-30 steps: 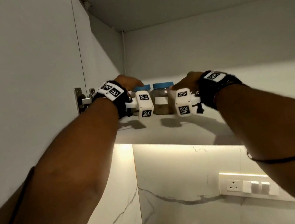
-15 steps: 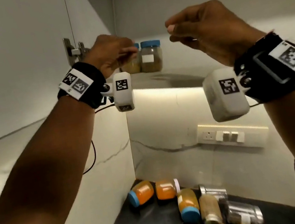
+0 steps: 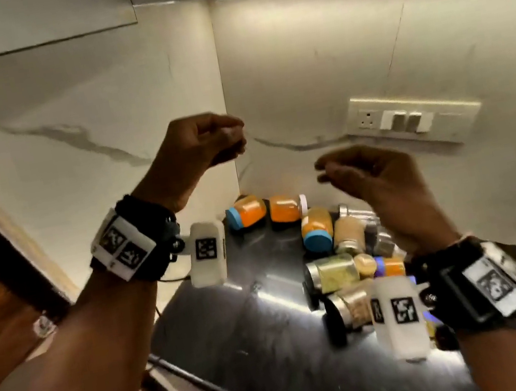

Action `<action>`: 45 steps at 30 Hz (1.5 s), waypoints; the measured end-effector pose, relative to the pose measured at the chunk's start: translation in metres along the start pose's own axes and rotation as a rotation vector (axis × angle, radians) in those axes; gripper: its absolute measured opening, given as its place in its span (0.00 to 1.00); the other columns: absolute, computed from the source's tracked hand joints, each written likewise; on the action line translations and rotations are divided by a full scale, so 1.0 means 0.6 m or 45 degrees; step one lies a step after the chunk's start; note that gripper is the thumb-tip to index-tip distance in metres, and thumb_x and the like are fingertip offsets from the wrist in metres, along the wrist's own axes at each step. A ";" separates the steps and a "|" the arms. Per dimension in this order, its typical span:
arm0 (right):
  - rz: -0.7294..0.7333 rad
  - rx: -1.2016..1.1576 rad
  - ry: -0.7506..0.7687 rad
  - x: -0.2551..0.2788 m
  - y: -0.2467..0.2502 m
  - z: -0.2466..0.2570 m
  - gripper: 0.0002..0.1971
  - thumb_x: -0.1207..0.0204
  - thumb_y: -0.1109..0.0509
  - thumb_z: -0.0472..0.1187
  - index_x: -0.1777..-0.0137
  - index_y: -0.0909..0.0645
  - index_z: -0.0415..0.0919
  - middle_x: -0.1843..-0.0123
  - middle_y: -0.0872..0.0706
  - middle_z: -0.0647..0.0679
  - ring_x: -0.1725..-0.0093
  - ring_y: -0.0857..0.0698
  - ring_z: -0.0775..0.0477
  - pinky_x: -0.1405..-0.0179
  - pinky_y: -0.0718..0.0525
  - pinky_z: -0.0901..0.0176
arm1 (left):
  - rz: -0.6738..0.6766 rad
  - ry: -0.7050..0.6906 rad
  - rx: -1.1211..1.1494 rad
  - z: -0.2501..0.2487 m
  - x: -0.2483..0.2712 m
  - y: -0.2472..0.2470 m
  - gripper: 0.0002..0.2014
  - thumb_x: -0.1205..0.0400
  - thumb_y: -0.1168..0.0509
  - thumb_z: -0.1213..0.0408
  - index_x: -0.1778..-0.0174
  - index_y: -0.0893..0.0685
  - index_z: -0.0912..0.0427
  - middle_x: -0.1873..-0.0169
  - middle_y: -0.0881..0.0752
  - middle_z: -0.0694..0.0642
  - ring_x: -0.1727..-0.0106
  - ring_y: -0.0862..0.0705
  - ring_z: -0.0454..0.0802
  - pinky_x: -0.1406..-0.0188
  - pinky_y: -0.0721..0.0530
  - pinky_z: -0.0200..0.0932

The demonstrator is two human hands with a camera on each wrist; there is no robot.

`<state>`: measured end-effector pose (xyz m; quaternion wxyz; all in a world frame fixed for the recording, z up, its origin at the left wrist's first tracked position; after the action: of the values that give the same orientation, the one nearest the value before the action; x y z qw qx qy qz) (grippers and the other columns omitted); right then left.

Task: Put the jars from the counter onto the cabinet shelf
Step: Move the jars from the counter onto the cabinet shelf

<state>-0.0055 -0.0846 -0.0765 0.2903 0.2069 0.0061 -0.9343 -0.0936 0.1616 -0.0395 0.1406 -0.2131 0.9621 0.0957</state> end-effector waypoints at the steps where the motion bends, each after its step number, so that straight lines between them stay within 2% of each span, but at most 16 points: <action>1: 0.020 0.009 -0.058 0.017 -0.006 -0.028 0.08 0.21 0.26 0.34 0.44 0.10 0.37 0.49 0.05 0.46 0.47 0.07 0.46 0.47 0.12 0.60 | -0.012 0.042 0.021 0.029 0.013 0.000 0.12 0.16 0.32 0.72 0.38 0.15 0.72 0.53 0.11 0.67 0.53 0.10 0.54 0.44 0.10 0.45; 7: 0.008 0.035 -0.283 0.090 -0.038 -0.180 0.06 0.22 0.24 0.34 0.48 0.08 0.43 0.51 0.06 0.45 0.50 0.08 0.50 0.48 0.14 0.62 | -0.140 0.370 0.099 0.220 0.073 -0.005 0.12 0.18 0.32 0.76 0.39 0.16 0.73 0.59 0.12 0.65 0.61 0.12 0.51 0.50 0.12 0.45; 9: -0.019 0.064 -0.390 0.103 -0.043 -0.221 0.06 0.21 0.24 0.35 0.49 0.08 0.46 0.51 0.05 0.48 0.49 0.08 0.48 0.48 0.12 0.58 | -0.189 0.501 0.104 0.290 0.081 -0.004 0.15 0.18 0.31 0.75 0.35 0.18 0.74 0.60 0.11 0.62 0.61 0.13 0.52 0.50 0.15 0.48; 12: -0.041 0.164 -0.490 0.113 -0.046 -0.266 0.07 0.21 0.24 0.36 0.47 0.09 0.46 0.52 0.06 0.50 0.48 0.08 0.46 0.46 0.08 0.52 | -0.200 0.657 0.061 0.379 0.079 0.000 0.19 0.18 0.30 0.74 0.31 0.20 0.71 0.57 0.11 0.61 0.59 0.13 0.51 0.54 0.14 0.42; 15: -0.085 0.214 -0.545 0.106 -0.049 -0.297 0.07 0.21 0.25 0.34 0.47 0.09 0.45 0.52 0.06 0.50 0.49 0.08 0.51 0.51 0.09 0.60 | -0.172 0.753 -0.024 0.451 0.045 0.007 0.24 0.19 0.27 0.68 0.27 0.23 0.66 0.53 0.12 0.59 0.55 0.14 0.50 0.53 0.14 0.40; 17: -0.109 0.236 -0.585 0.101 -0.051 -0.309 0.07 0.20 0.26 0.33 0.47 0.10 0.43 0.51 0.06 0.49 0.51 0.08 0.56 0.57 0.11 0.68 | -0.162 0.791 -0.117 0.492 0.007 0.011 0.30 0.21 0.25 0.64 0.24 0.26 0.62 0.49 0.13 0.58 0.50 0.14 0.51 0.46 0.13 0.46; 19: -0.150 0.247 -0.634 0.093 -0.056 -0.322 0.07 0.20 0.26 0.32 0.45 0.10 0.40 0.50 0.07 0.48 0.52 0.08 0.59 0.61 0.12 0.71 | -0.161 0.785 -0.304 0.529 -0.044 0.019 0.36 0.26 0.21 0.59 0.22 0.28 0.59 0.41 0.13 0.59 0.42 0.14 0.55 0.37 0.15 0.52; 21: -0.191 0.284 -0.666 0.086 -0.059 -0.338 0.08 0.20 0.26 0.33 0.43 0.11 0.40 0.49 0.07 0.49 0.51 0.09 0.60 0.63 0.12 0.70 | -0.164 0.746 -0.587 0.561 -0.099 0.023 0.40 0.30 0.19 0.55 0.23 0.28 0.58 0.33 0.17 0.61 0.34 0.17 0.60 0.33 0.18 0.56; 24: -0.196 0.385 -0.697 0.075 -0.064 -0.363 0.11 0.21 0.25 0.37 0.39 0.12 0.44 0.46 0.08 0.54 0.47 0.09 0.59 0.56 0.11 0.66 | -0.156 0.728 -0.877 0.595 -0.164 0.024 0.45 0.32 0.18 0.52 0.21 0.31 0.57 0.29 0.24 0.67 0.28 0.25 0.68 0.27 0.24 0.60; 28: -0.208 0.434 -0.771 0.048 -0.057 -0.385 0.17 0.21 0.24 0.39 0.33 0.16 0.46 0.41 0.10 0.55 0.42 0.11 0.58 0.44 0.10 0.57 | 0.004 0.714 -1.103 0.644 -0.207 0.014 0.49 0.33 0.18 0.52 0.19 0.35 0.60 0.26 0.26 0.68 0.24 0.27 0.68 0.26 0.28 0.58; 30: -0.242 0.509 -0.763 0.029 -0.050 -0.391 0.19 0.22 0.24 0.40 0.31 0.17 0.46 0.39 0.11 0.55 0.40 0.12 0.57 0.40 0.11 0.55 | 0.032 0.701 -1.085 0.667 -0.210 0.010 0.48 0.32 0.18 0.54 0.20 0.35 0.61 0.27 0.25 0.69 0.26 0.26 0.69 0.26 0.27 0.59; 33: -0.254 0.653 -0.770 -0.004 -0.045 -0.399 0.22 0.22 0.23 0.42 0.29 0.19 0.44 0.38 0.12 0.51 0.38 0.14 0.53 0.39 0.13 0.56 | -0.045 0.614 -0.947 0.684 -0.200 0.007 0.43 0.33 0.17 0.62 0.25 0.32 0.60 0.35 0.20 0.72 0.34 0.20 0.72 0.36 0.20 0.62; 35: -0.235 0.710 -0.807 -0.031 -0.042 -0.405 0.23 0.22 0.24 0.42 0.27 0.21 0.43 0.36 0.13 0.48 0.39 0.14 0.50 0.38 0.13 0.53 | -0.089 0.580 -0.853 0.684 -0.189 0.005 0.41 0.33 0.17 0.65 0.27 0.30 0.60 0.36 0.21 0.71 0.37 0.19 0.71 0.40 0.19 0.60; 38: -0.213 0.734 -0.877 -0.071 -0.043 -0.421 0.26 0.22 0.24 0.41 0.25 0.24 0.40 0.34 0.14 0.43 0.40 0.14 0.47 0.37 0.12 0.45 | -0.140 0.553 -0.750 0.672 -0.166 0.002 0.40 0.34 0.16 0.65 0.28 0.29 0.59 0.35 0.23 0.68 0.38 0.19 0.68 0.41 0.18 0.58; 40: -0.186 0.808 -0.951 -0.094 -0.043 -0.447 0.29 0.23 0.24 0.42 0.23 0.26 0.38 0.33 0.15 0.40 0.40 0.15 0.44 0.37 0.14 0.45 | -0.184 0.545 -0.695 0.663 -0.145 0.003 0.40 0.35 0.16 0.64 0.29 0.28 0.57 0.35 0.24 0.66 0.38 0.20 0.66 0.40 0.17 0.57; 45: -0.148 1.081 -1.129 -0.146 -0.046 -0.514 0.41 0.29 0.23 0.54 0.19 0.34 0.38 0.25 0.24 0.34 0.26 0.24 0.31 0.27 0.23 0.40 | -0.213 0.546 -0.590 0.624 -0.077 0.009 0.39 0.35 0.15 0.63 0.29 0.25 0.54 0.35 0.26 0.65 0.39 0.21 0.62 0.41 0.18 0.51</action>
<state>0.1628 0.0264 -0.3274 0.1059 -0.1043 -0.4764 -0.8666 0.0301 0.2756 -0.3774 -0.1099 -0.3331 0.9016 0.2531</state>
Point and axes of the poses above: each hand's wrist, its own x-axis away from the middle knuckle, its own y-axis out of the back of the hand, z = x × y, the point moved 3 cm from there along -x, towards the middle knuckle
